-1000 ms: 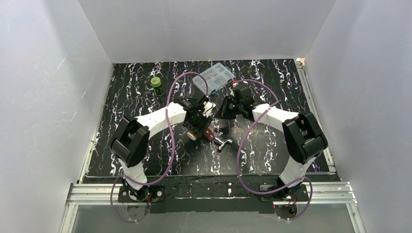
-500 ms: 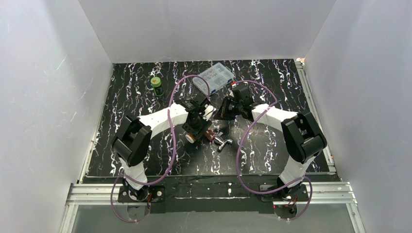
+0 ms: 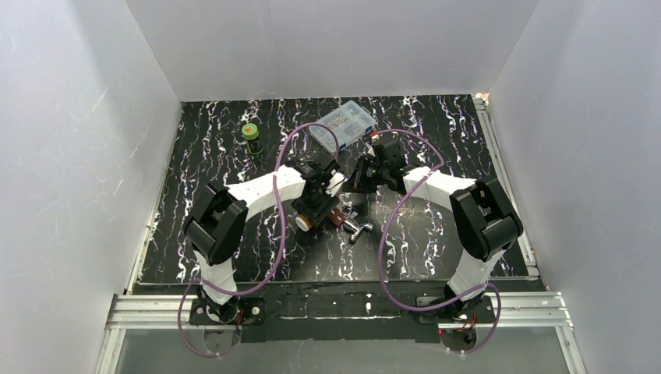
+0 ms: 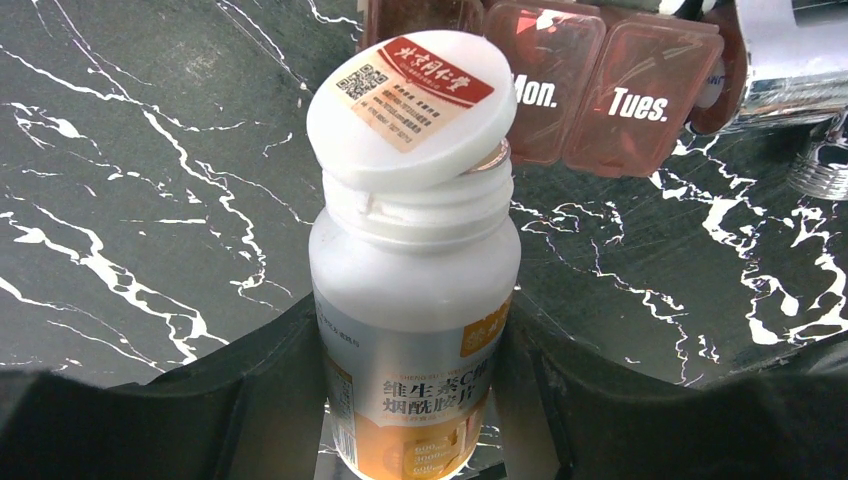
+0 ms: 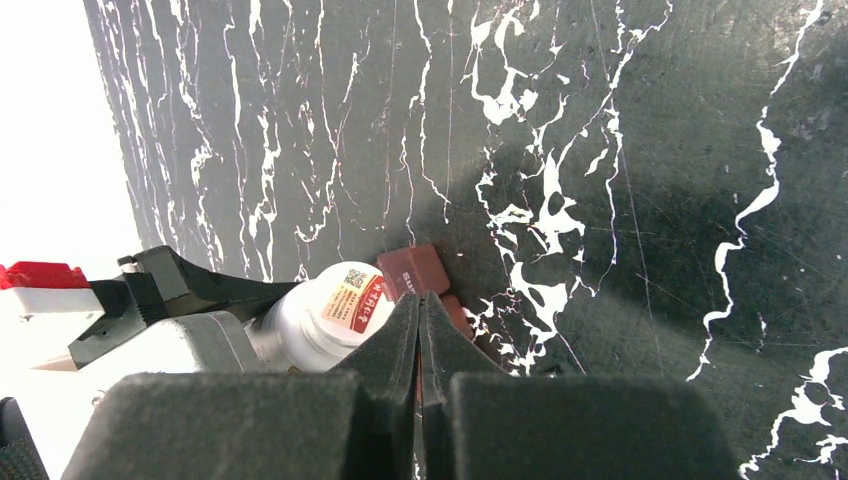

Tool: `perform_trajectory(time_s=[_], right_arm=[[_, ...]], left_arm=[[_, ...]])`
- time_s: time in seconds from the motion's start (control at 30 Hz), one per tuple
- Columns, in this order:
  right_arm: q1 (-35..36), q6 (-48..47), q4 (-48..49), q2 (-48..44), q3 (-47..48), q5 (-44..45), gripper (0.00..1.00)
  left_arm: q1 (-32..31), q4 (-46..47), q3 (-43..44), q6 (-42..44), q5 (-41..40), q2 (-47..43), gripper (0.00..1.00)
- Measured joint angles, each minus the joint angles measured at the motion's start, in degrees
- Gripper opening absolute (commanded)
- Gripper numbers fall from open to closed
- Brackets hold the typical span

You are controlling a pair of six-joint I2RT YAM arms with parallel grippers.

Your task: Sort the pills into containers

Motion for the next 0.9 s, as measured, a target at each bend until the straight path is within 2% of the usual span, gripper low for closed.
perform_trajectory(time_s=[0.9], right_arm=[[0.0,0.0,0.35,0.0,0.0,-0.35,0.03]], left_arm=[[0.0,-3.06,2.86,0.59,-0.28,3.13,0.0]])
